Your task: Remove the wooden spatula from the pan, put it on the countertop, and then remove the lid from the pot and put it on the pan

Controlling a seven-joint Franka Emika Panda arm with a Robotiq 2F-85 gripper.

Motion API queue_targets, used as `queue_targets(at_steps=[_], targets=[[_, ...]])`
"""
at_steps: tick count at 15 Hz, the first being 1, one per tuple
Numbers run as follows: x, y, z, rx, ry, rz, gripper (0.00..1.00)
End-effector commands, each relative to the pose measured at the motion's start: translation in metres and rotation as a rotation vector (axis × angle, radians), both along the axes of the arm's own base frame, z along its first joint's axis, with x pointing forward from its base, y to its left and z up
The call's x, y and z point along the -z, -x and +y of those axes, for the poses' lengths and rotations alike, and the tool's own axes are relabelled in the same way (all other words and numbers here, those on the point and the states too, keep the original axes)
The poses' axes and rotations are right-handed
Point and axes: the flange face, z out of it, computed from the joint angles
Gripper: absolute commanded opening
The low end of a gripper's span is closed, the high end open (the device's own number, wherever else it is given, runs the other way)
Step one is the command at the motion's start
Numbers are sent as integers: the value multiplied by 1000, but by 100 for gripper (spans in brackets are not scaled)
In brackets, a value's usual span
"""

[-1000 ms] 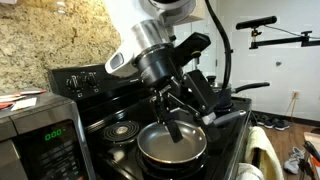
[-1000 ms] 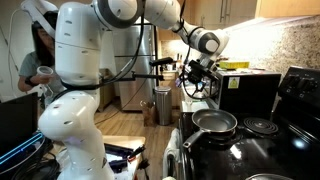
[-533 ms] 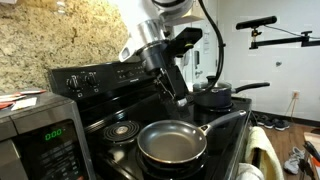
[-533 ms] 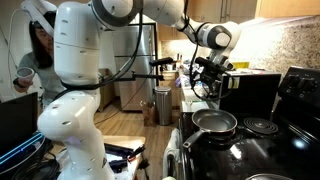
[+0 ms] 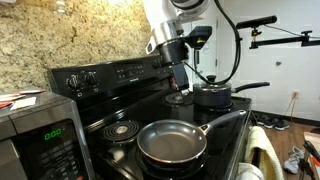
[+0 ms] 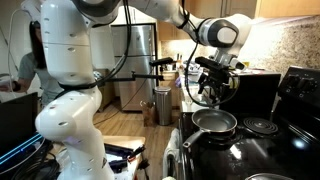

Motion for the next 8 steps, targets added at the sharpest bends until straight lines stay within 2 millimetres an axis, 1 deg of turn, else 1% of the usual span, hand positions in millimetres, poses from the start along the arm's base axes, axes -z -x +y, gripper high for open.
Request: queue_targets(at_steps=[1,2,4,5,6,8], targets=[[-1,40,-38,172,71,-58,100],[-3,49,-47,220,84,-64,100],[-14,63,-61,320,101,-69,100],[-21,67,-59,374,102,-62,100],[-9,48,-53,284,84,-30,100],[-20,59,-57,334,92,-50,100]])
